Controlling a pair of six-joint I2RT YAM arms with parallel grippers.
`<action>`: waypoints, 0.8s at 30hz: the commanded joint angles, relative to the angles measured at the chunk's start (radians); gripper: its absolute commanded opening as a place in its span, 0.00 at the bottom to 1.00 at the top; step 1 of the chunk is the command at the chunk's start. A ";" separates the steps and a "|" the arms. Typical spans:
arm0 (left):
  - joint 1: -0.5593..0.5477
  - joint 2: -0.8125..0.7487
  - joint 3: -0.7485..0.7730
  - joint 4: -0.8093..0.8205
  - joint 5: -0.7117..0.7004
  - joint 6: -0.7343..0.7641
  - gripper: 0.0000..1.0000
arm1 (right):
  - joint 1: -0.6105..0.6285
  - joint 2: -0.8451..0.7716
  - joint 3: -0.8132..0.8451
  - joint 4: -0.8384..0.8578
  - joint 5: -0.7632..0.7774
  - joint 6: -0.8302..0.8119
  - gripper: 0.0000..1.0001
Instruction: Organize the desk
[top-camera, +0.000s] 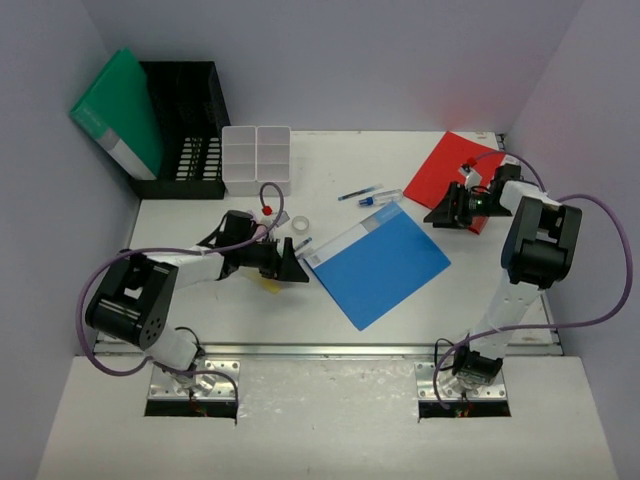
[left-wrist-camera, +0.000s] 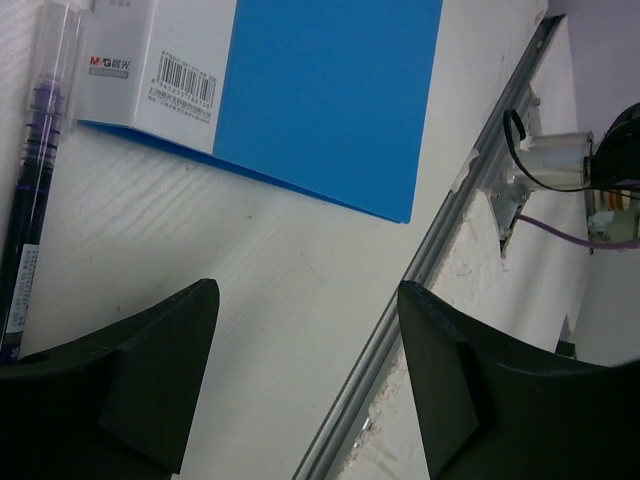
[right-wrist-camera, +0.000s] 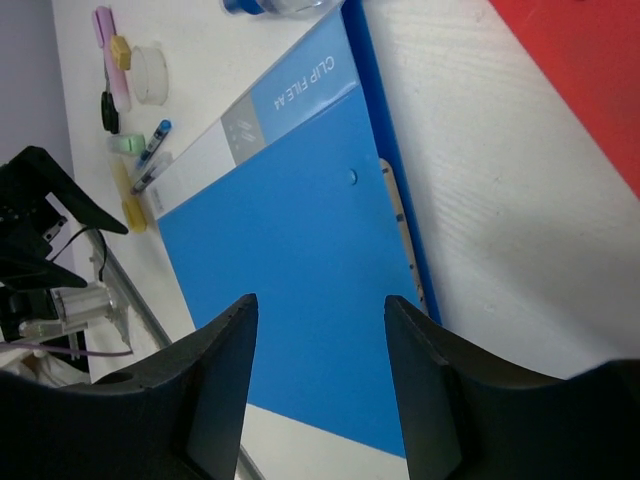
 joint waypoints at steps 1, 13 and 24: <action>-0.001 0.065 0.005 0.132 0.003 -0.083 0.70 | 0.004 0.039 0.074 -0.008 -0.030 -0.019 0.54; -0.033 0.203 0.056 0.141 -0.079 -0.088 0.70 | 0.080 0.155 0.154 0.031 0.127 -0.015 0.56; -0.073 0.289 0.105 0.119 -0.110 -0.076 0.70 | 0.139 0.260 0.231 -0.087 0.032 -0.026 0.47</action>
